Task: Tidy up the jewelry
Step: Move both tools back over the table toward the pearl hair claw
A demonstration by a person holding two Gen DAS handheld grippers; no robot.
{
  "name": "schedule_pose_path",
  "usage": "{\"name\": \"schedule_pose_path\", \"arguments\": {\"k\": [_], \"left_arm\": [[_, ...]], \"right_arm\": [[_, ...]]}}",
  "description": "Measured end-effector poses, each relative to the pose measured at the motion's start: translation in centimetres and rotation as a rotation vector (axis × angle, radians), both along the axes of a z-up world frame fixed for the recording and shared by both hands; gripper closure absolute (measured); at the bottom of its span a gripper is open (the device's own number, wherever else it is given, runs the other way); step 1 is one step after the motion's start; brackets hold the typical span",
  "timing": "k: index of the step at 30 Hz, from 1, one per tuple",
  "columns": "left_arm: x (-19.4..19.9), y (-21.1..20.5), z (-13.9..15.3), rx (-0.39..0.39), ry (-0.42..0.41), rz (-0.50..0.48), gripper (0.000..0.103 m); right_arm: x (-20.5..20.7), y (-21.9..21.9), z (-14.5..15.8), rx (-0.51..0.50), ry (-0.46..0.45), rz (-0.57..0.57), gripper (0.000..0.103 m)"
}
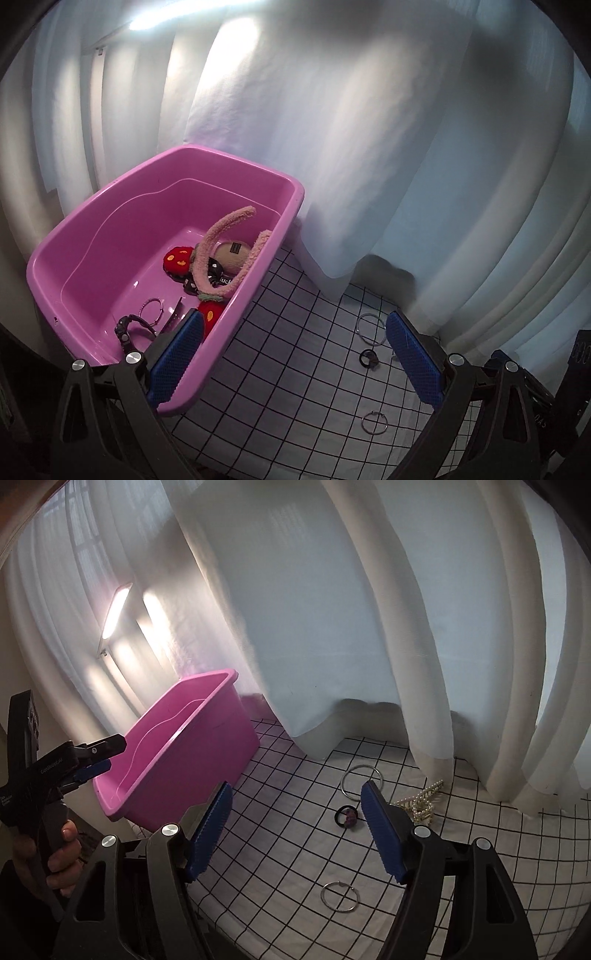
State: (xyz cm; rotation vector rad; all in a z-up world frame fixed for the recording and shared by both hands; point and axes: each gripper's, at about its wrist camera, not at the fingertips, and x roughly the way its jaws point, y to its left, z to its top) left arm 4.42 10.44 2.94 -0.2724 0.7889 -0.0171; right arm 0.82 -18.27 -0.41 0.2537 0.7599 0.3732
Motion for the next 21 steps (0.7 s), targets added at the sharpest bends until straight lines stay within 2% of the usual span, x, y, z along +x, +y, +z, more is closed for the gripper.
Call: {"name": "schedule_pose_path", "arguments": {"k": [8,13,21], "left_arm": [[-2.0,-7.8,-5.7,0.049,0.09,-0.067,0.004],[-2.7,-10.8,-10.3,0.06,0.191,-0.077,0.004],[-3.5,-15.1,-15.8,0.125,0.287,-0.093,0.004]], "right_arm": [[-2.7,-7.8,-4.5,-0.003,0.099,-0.116,0.034],[-3.2,-10.0,-7.2,-0.023,0.153,-0.126,0.034],[-1.8,-11.3,-10.6,-0.083,0.192,-0.075,0.034]]}}
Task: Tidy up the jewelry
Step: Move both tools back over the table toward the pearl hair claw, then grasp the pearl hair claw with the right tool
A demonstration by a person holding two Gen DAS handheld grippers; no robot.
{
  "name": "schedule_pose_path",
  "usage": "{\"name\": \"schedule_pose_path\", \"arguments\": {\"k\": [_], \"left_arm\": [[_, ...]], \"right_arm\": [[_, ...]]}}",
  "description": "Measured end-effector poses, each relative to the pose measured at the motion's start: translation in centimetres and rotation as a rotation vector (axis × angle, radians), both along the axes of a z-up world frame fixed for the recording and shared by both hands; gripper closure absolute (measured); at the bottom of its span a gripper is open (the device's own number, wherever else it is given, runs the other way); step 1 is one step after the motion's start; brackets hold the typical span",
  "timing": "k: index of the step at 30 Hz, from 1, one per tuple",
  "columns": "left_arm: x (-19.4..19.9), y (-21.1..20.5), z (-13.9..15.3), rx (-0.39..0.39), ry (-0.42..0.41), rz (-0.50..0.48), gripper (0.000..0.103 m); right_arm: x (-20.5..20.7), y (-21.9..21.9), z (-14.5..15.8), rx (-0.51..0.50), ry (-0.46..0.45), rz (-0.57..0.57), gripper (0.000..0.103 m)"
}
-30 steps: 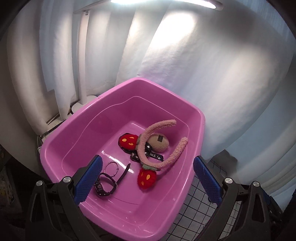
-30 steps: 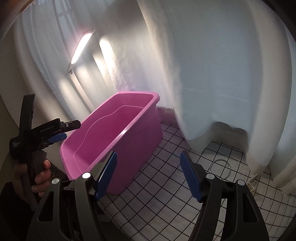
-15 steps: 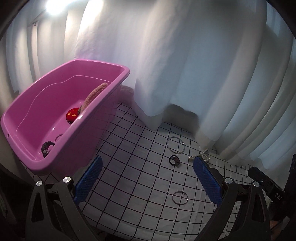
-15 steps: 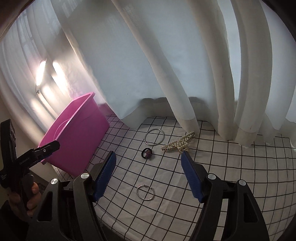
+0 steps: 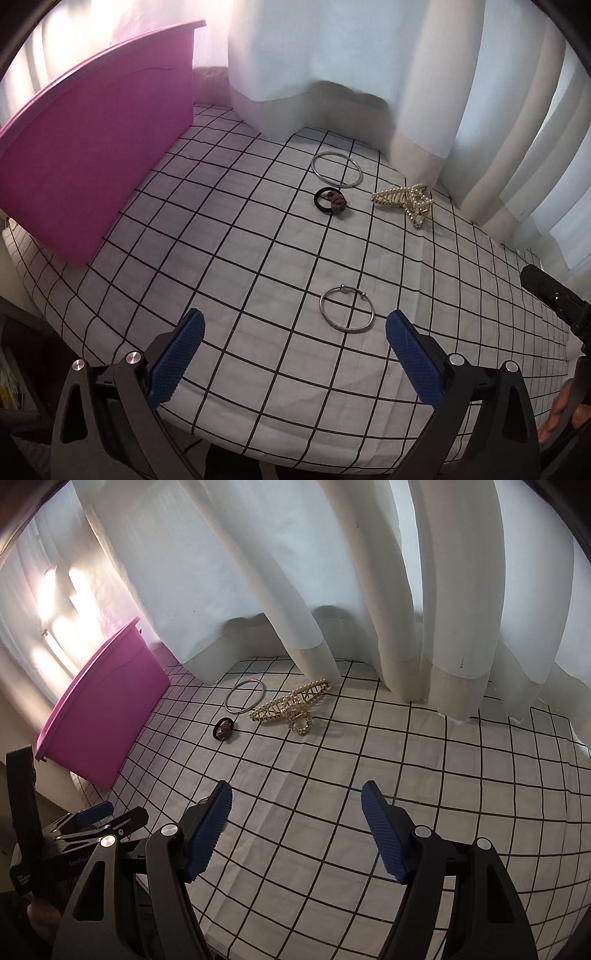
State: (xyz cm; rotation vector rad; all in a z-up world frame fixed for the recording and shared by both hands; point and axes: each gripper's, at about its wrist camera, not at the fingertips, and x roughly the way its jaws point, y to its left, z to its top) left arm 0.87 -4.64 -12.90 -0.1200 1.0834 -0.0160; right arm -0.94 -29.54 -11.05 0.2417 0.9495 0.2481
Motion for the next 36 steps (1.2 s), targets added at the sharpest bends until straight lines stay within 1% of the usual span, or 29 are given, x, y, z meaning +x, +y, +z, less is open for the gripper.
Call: {"name": "schedule_pose_path", "arguments": {"k": [2,7,16,25,36], "left_arm": [[0.1,-0.7,-1.1,0.004,0.017,0.013,0.004],[0.4,-2.4,-3.2,0.018,0.025,0.046,0.004],[1.6,-4.4,-5.6,0.032,0.057,0.091,0.004],[2.4,-5.6,-6.4,0.05,0.061,0.119,0.004],[2.9,-6.2,-6.9,0.082,0.065,0.134,0.004]], "right_arm": [[0.8,-0.2,-0.7,-0.003,0.009,0.019,0.034],[2.9,-0.3,-2.1,-0.006,0.015,0.066,0.034],[6.9,0.0,-4.2,-0.014,0.023,0.137,0.034],[8.9,0.6,-5.2,-0.016,0.022,0.189,0.034],[10.4,1.1,-6.3,-0.019,0.034,0.215,0.034]]}}
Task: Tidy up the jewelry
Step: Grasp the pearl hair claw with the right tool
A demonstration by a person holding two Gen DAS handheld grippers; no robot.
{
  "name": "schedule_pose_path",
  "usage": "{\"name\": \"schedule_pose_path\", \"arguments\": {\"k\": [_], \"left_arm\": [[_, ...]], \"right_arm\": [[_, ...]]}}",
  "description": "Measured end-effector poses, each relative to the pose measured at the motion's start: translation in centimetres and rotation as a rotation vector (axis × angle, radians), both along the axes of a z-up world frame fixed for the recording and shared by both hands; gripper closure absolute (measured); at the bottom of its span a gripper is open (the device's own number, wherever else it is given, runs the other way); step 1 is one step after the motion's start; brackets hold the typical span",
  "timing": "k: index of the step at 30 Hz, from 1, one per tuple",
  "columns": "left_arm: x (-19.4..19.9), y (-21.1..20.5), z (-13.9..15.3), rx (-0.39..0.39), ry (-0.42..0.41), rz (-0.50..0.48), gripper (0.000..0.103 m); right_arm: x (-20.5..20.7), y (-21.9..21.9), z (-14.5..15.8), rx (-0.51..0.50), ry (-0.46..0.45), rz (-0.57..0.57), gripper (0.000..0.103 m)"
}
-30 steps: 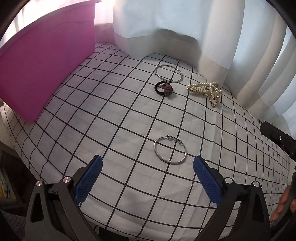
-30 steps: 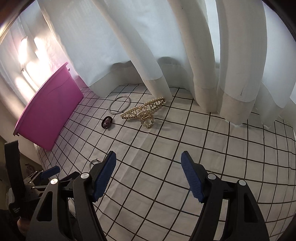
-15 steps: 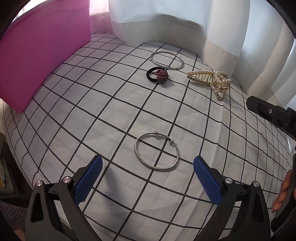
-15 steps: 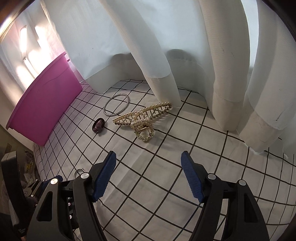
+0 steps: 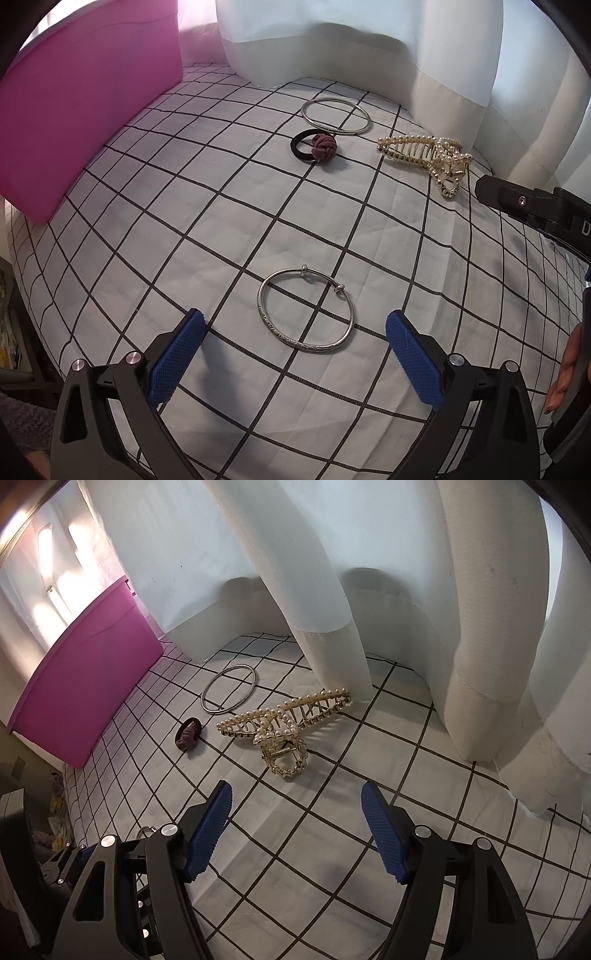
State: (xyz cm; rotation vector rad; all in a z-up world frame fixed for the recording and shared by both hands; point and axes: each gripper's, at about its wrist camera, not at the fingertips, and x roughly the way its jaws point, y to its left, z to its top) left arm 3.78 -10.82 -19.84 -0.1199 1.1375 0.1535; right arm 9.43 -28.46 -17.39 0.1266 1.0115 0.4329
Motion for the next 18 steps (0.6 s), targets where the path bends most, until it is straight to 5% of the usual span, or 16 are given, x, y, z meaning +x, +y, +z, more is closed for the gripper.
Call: {"name": "schedule_pose_path", "arguments": {"k": [18], "left_arm": [[-0.9,-0.4,-0.2,0.053,-0.068,0.012,0.003]], "right_arm": [[3.2,4.2,-1.9,-0.097,0.014,0.069,0.034]]}}
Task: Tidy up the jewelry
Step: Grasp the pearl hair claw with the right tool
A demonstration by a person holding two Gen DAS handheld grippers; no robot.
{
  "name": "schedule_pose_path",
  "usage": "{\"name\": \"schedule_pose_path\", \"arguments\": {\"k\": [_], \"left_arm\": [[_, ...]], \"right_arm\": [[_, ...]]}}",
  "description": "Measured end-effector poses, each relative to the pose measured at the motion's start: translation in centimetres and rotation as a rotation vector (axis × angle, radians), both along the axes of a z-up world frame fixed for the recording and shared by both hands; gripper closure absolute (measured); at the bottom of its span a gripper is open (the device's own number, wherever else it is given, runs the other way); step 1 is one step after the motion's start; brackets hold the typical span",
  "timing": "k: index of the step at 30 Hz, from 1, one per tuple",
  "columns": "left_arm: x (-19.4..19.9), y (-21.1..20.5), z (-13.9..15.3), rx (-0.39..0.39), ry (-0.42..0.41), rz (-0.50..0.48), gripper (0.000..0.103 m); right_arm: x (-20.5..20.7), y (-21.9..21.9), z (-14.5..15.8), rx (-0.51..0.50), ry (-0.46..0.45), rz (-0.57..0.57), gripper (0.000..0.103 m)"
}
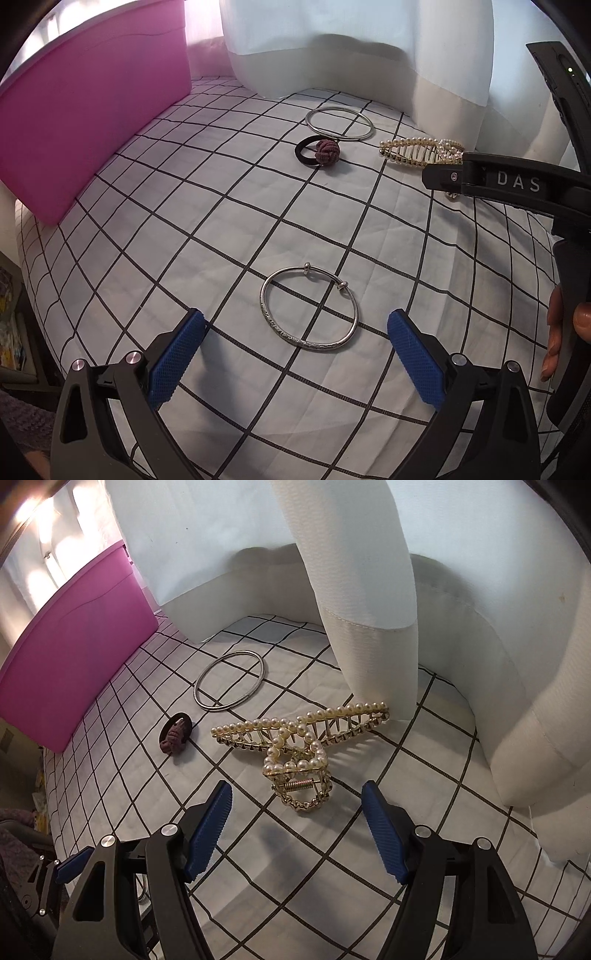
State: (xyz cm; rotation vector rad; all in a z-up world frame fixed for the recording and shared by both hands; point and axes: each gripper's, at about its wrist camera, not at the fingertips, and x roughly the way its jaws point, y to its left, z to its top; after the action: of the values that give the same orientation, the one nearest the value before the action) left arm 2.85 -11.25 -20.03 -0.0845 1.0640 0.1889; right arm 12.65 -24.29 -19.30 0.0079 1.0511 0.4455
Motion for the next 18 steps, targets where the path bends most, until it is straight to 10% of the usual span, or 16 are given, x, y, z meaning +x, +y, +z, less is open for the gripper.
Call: {"name": "schedule_pose_path", "arguments": {"k": [18], "left_arm": [[0.1,-0.5,0.0,0.012,-0.057,-0.012,0.009]], "right_arm": [[0.2,2.6,-0.9,-0.13,-0.116,0.032,0.035]]}}
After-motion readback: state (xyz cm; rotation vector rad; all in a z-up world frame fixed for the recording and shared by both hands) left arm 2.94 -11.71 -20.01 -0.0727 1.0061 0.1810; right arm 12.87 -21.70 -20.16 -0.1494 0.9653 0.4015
